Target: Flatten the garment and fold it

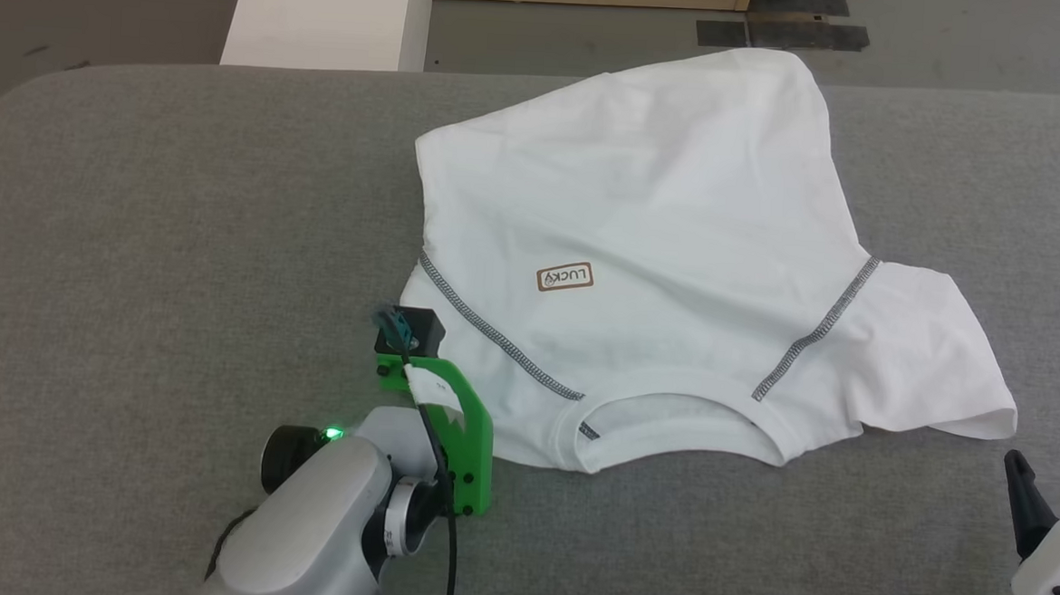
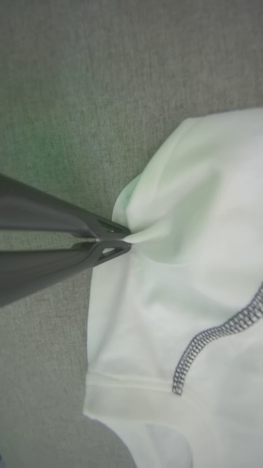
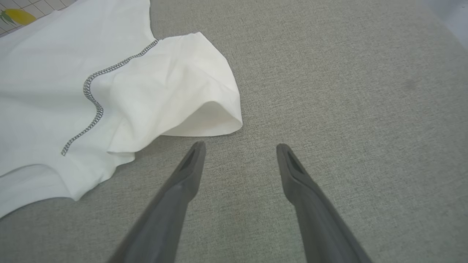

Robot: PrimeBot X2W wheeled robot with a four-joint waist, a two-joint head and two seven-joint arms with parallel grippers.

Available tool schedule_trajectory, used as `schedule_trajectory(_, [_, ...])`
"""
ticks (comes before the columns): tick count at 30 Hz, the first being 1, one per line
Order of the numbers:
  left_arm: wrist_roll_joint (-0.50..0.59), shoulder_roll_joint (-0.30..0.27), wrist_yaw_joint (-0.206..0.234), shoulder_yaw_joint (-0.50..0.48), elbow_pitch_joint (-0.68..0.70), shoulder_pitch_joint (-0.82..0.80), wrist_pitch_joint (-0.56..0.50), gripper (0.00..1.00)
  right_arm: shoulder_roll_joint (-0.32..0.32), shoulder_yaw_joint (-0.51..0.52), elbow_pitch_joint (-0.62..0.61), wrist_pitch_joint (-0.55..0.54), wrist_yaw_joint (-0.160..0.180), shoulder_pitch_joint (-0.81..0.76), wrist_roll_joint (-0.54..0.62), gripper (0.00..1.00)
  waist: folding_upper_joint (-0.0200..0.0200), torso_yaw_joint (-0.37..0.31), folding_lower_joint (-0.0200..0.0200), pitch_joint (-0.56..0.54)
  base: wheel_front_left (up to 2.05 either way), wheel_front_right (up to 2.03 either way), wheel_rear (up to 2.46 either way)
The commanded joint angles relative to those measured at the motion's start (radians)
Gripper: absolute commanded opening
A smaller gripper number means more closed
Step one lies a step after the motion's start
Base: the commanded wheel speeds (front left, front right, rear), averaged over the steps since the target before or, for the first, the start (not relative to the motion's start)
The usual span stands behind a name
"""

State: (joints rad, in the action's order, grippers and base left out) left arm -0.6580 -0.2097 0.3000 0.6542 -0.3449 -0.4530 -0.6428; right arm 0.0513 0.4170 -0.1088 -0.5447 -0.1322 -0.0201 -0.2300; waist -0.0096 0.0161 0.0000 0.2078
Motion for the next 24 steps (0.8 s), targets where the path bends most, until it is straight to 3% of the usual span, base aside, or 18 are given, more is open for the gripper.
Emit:
schedule_trajectory(1, [-0.016, 0.011, -0.005, 0.012, -0.024, 0.056, -0.002, 0.0, -0.001, -0.001, 0.005, 0.008, 0.002, 0.014, 0.003, 1.0, 0.0094, 0.007, 0.0, -0.002, 0.0, 0.0, 0.0])
schedule_trajectory(6, [-0.042, 0.011, 0.004, -0.046, 0.033, 0.059, 0.068, 0.0, -0.001, -0.032, -0.001, -0.004, 0.002, 0.003, 0.036, 1.0, 0.0094, 0.022, 0.0, -0.005, 0.0, 0.0, 0.0])
schedule_trajectory(14, [-0.065, -0.018, 0.039, -0.115, 0.153, 0.115, 0.14, 0.0, 0.029, -0.167, -0.02, -0.098, 0.002, 0.057, 0.08, 1.0, 0.0094, 0.031, 0.0, 0.02, 0.0, 0.0, 0.0])
schedule_trajectory(24, [-0.068, -0.022, 0.054, -0.114, 0.223, 0.137, 0.142, 0.0, 0.082, -0.246, 0.101, -0.262, 0.002, 0.196, 0.143, 1.0, 0.0094, 0.058, 0.0, 0.063, 0.0, 0.0, 0.0])
